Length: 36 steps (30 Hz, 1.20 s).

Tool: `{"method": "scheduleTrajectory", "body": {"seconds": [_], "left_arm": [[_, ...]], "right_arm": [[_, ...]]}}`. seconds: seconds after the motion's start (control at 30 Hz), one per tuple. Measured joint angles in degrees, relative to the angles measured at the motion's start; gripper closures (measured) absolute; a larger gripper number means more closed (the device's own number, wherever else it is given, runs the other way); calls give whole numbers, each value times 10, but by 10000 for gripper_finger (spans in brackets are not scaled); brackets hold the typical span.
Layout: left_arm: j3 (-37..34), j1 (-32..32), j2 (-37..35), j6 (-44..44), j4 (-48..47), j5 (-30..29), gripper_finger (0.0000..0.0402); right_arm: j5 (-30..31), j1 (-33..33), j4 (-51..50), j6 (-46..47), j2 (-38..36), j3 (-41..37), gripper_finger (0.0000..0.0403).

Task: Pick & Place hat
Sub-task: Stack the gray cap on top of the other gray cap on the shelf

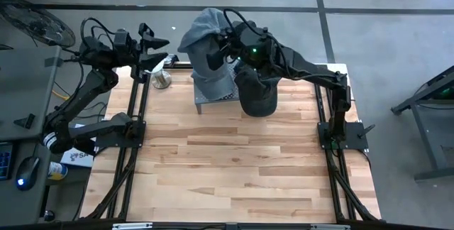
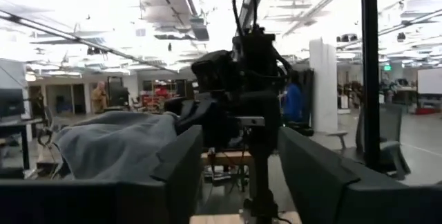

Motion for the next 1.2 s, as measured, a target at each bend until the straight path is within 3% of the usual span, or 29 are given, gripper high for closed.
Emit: {"method": "scheduleTrajectory", "body": {"seconds": [0.13,0.37,0.87,1.1,1.2], "left_arm": [[0,-35,0,27,-1,-54,161],[1,-108,4,171,-58,-241,99],[1,-317,57,572,-60,-631,92],[2,-367,85,687,-36,-725,92],[24,-377,104,712,-61,-733,92]], "right_arm": [[24,12,2,-12,0,0,403],[70,20,31,-39,0,0,403],[72,20,65,-69,21,-6,403],[51,20,34,-51,29,-5,403],[38,20,38,-50,37,-5,403]]}}
